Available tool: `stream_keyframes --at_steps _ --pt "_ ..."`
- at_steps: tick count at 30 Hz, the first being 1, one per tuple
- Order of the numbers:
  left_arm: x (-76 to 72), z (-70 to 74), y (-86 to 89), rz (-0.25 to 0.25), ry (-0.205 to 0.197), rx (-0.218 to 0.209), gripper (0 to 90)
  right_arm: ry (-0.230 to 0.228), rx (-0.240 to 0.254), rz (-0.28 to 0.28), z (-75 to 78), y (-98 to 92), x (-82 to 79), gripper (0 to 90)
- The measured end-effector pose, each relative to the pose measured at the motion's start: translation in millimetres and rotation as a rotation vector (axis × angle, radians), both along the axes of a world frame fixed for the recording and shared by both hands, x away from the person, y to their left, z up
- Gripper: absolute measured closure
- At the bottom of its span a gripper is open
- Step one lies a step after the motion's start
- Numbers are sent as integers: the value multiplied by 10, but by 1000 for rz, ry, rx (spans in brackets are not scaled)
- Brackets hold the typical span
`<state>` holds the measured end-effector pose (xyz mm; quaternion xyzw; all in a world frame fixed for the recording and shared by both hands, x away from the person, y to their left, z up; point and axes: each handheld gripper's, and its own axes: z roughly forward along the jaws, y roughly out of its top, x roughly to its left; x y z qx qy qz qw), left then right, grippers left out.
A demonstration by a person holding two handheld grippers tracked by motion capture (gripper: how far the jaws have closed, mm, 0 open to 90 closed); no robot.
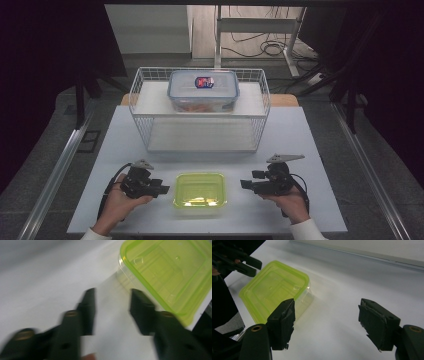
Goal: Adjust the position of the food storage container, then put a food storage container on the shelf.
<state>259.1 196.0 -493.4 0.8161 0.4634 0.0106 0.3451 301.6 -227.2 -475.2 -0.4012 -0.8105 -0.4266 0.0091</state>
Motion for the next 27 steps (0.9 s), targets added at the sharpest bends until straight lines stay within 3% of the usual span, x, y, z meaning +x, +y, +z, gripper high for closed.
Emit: stream_keyframes --at_steps 3,7,14,27 --pt "-39 80 46 29 -11 -28 291 2 -3 3 -7 8 0 277" --pt "-76 137 54 29 -9 -87 200 3 0 -2 -1 -1 2 272" --pt "-75 138 29 31 -1 -126 167 1 -2 -2 -2 26 -7 268" --pt "-69 103 -26 68 -16 -141 181 8 -16 20 -9 129 -35 282"
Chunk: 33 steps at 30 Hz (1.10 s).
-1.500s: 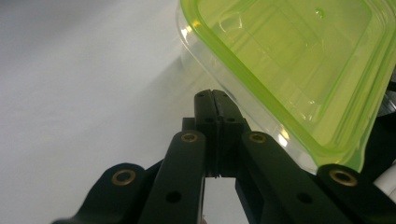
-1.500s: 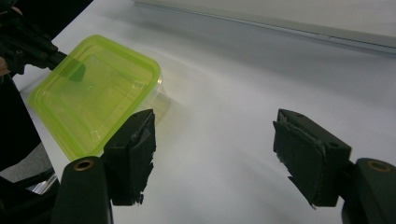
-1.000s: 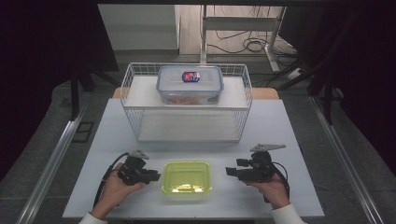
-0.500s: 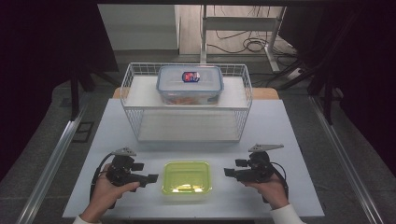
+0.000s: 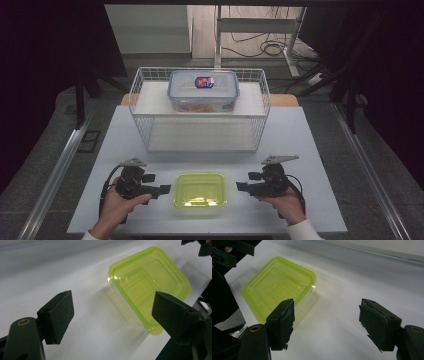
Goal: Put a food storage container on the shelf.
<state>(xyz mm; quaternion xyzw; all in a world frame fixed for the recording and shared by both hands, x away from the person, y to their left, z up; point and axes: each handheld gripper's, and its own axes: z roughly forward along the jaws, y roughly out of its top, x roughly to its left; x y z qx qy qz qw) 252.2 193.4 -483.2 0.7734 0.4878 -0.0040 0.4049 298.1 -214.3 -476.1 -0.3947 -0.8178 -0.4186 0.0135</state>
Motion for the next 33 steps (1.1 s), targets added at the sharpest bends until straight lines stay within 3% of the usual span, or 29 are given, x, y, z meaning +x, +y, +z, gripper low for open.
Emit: stream_keyframes --at_steps 3,11,22,26,33 --pt "29 -44 -42 2 18 -40 182 1 -2 6 4 49 -7 288" --pt "81 -108 -90 16 61 -90 203 28 4 26 -82 188 -27 322" --pt "118 -175 -166 16 98 -106 258 46 36 27 -124 266 -35 359" --pt "125 -240 -158 12 146 -155 277 58 37 27 -139 280 -40 359" --pt "134 -288 -193 -4 171 -157 334 92 63 25 -209 309 -30 383"
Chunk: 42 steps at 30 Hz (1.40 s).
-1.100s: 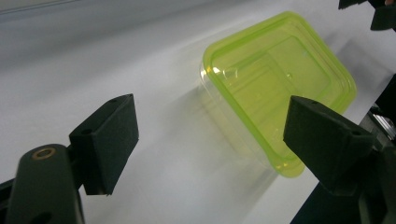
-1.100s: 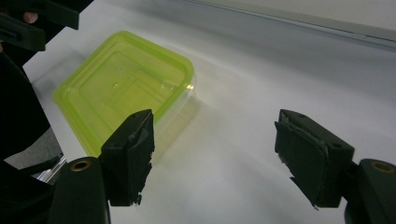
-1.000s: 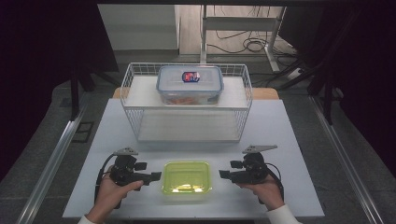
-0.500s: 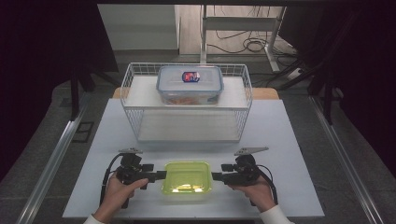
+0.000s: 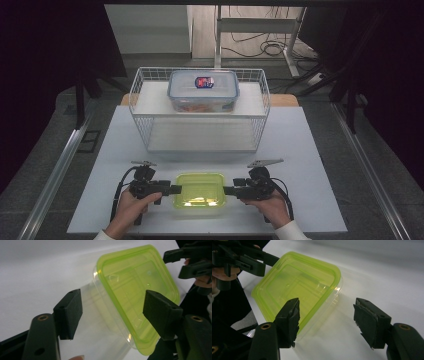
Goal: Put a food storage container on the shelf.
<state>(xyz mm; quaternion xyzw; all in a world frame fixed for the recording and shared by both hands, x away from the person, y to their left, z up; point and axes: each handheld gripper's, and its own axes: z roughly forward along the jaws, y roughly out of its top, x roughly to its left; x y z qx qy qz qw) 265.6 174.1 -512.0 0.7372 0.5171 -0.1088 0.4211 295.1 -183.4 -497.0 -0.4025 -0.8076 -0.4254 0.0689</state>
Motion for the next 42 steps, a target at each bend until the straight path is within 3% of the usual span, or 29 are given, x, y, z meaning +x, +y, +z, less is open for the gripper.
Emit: stream_keyframes --at_steps 9,13,24,29,35,42 --pt "2 -25 -16 -11 23 -26 371 43 33 -13 -74 44 18 429" --pt "16 -93 -1 -7 69 -104 425 57 50 -14 -92 68 31 440" --pt "9 -114 -19 -20 70 -111 578 106 78 -3 -158 134 50 539" --pt "-12 -105 -29 -10 52 -91 620 93 60 -21 -164 124 37 631" --pt "-67 -68 -23 -6 20 -103 692 138 121 -62 -185 55 22 696" --pt "-123 -27 -9 -18 -24 -134 747 118 185 -87 -135 -22 -10 770"
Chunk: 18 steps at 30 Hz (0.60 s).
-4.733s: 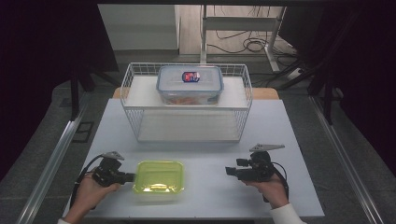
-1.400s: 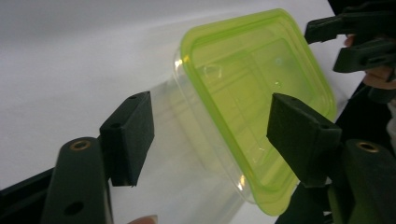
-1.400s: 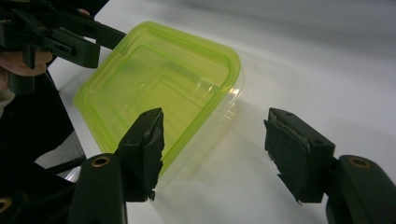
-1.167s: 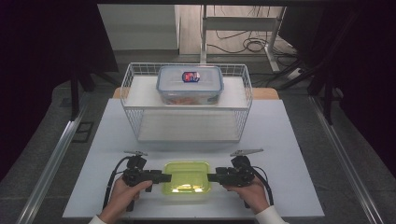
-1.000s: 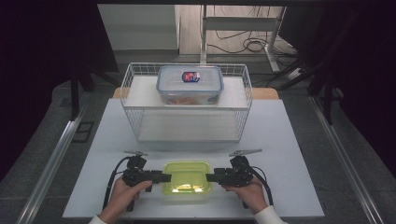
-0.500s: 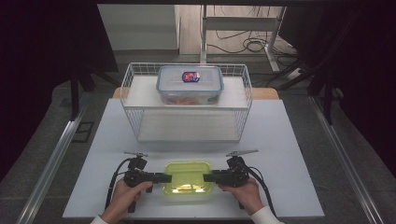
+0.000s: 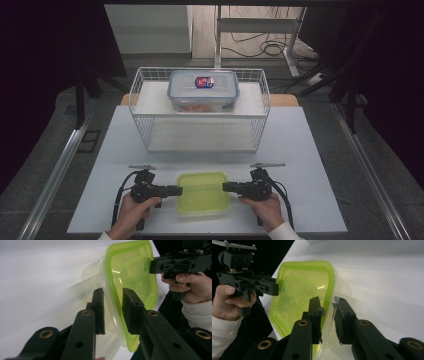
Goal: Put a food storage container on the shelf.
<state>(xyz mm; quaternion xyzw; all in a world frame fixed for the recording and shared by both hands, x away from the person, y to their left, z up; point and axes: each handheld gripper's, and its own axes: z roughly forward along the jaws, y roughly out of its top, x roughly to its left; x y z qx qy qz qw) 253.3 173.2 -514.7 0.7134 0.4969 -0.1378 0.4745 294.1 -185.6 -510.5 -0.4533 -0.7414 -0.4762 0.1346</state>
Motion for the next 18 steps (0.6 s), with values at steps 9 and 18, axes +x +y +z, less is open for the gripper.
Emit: stream_keyframes --at_steps 9,18 --pt "-24 54 38 -6 -49 -1 794 -44 4 27 53 -13 -48 796" --pt "-61 153 33 -30 -122 48 799 -121 -29 56 117 12 -83 795"
